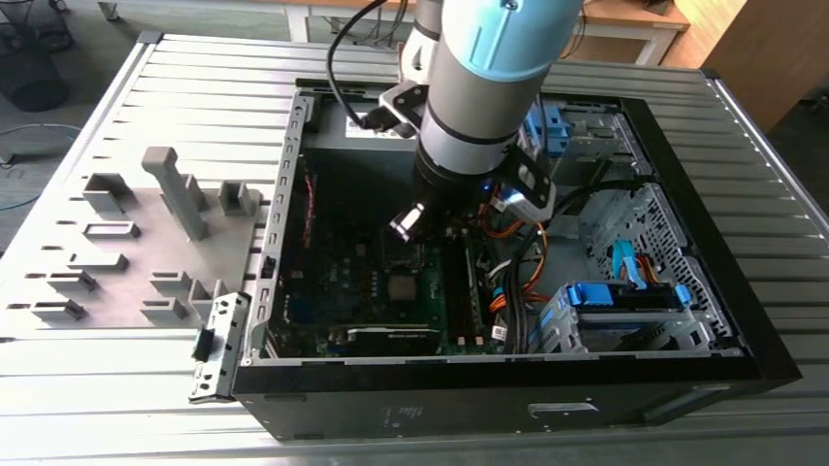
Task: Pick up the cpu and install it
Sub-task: 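Close the cpu cover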
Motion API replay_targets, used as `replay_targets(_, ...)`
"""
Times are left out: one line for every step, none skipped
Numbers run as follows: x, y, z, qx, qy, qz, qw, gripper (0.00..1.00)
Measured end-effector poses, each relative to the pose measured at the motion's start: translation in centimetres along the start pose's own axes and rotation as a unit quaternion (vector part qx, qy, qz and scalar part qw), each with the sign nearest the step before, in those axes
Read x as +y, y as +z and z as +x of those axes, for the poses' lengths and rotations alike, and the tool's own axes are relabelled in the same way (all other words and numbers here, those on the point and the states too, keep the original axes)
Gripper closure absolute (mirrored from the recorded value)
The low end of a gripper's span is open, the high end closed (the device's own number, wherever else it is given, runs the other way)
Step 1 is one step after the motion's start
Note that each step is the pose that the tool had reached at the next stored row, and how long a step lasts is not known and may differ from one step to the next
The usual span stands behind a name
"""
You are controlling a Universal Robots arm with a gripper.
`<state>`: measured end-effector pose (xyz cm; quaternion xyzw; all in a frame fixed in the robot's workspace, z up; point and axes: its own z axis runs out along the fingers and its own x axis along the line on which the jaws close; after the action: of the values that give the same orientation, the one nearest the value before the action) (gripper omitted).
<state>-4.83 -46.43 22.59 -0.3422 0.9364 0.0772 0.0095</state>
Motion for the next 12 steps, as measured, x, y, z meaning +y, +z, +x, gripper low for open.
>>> replay_targets(-0.11,-0.03,0.07,-0.0003,0.0,-0.0004,1.0,0.89)
replay_targets(-0.21,-0.05,0.14,-0.0007,0.0,-0.0008,1.0,0.89)
replay_targets(-0.3,-0.08,0.21,-0.001,0.0,-0.0011,1.0,0.89)
replay_targets(-0.41,-0.1,0.28,-0.0013,0.0,-0.0015,1.0,0.89)
replay_targets(-0.51,-0.13,0.35,-0.0016,0.0,-0.0019,1.0,0.89)
replay_targets(-0.62,-0.15,0.43,-0.002,0.0,-0.0023,1.0,0.89)
replay_targets(-0.73,-0.18,0.5,-0.0023,0.0,-0.0028,0.99999,0.89)
replay_targets(-0.84,-0.2,0.56,-0.0027,0.0,-0.0032,0.99999,0.89)
replay_targets(-0.95,-0.22,0.63,-0.0031,0.0,-0.0036,0.99999,0.89)
replay_targets(-1.06,-0.24,0.7,-0.0034,0.0,-0.004,0.99999,0.89)
replay_targets(-1.18,-0.27,0.77,-0.0037,0.0,-0.0044,0.99998,0.89)
replay_targets(-1.29,-0.29,0.84,-0.0041,0.0,-0.0049,0.99998,0.89)
